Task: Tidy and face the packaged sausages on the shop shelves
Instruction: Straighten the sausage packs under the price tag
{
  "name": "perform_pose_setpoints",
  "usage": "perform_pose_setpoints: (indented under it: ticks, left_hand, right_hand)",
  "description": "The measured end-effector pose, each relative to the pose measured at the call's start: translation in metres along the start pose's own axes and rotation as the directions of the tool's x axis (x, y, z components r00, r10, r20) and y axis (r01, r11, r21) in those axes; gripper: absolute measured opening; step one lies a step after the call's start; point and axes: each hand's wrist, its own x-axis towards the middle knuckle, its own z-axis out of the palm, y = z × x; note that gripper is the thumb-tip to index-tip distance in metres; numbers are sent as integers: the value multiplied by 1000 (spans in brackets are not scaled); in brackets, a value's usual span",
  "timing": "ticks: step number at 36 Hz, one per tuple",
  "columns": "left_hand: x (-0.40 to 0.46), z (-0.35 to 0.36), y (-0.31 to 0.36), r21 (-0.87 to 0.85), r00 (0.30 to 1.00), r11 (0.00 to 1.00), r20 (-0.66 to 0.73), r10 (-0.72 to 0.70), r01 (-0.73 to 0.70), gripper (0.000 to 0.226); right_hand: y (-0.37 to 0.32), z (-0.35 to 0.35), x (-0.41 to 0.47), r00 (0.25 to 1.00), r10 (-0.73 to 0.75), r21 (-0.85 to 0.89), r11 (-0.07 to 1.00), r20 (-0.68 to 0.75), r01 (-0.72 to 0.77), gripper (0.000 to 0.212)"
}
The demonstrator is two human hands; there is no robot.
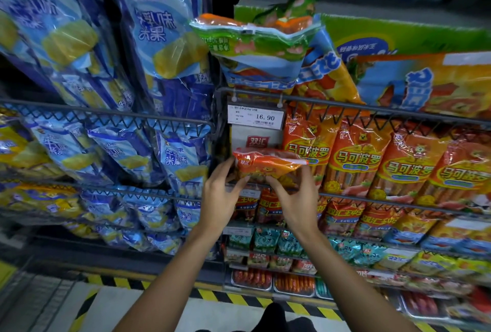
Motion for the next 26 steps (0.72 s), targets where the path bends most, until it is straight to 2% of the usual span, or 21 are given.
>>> perform_pose_setpoints:
  ticks: [3, 6, 11, 15, 19, 21, 23, 25, 26]
  left_hand:
    - [-7, 2, -3, -22, 1000, 1000, -12, -13, 13, 53]
    - [-10, 3, 0, -114, 996, 993, -80, -47, 37, 50]
    - [-6, 4, 14, -168, 978, 986, -207, -16, -19, 52]
    - [-2, 10, 12, -104, 977, 994, -206, -65, 44, 46]
    - [-4, 14, 9, 34, 981, 997, -185, -56, 64, 38]
    - [-4, 16, 8, 25, 980, 998, -192, -57, 63, 37]
    - [-5, 19, 8, -9, 978, 999, -203, -55, 54, 36]
    - [-5, 22, 10, -28, 974, 999, -223, -35, 29, 29]
    - [-4, 24, 10, -32, 974, 999, -226, -18, 11, 24]
  right_hand:
    - [8, 2, -5, 999, 47, 13, 999, -20, -46, 62]
    - [6, 2, -6, 996, 82, 92, 993, -41, -78, 69]
    - [-10, 1, 3, 983, 60, 148, 988, -172, -34, 54]
    - [-8, 5, 13, 986, 64, 81, 995, -153, -52, 55]
    - [2, 10, 13, 986, 87, 35, 996, -145, -83, 45]
    - [6, 13, 8, 986, 37, 126, 992, -163, -17, 39]
    - [12, 17, 2, 976, -86, 165, 979, -199, 120, 30]
    - [20, 21, -1, 965, -182, 95, 975, -187, 202, 29]
    - [21, 23, -1, 969, -202, 46, 977, -141, 210, 35]
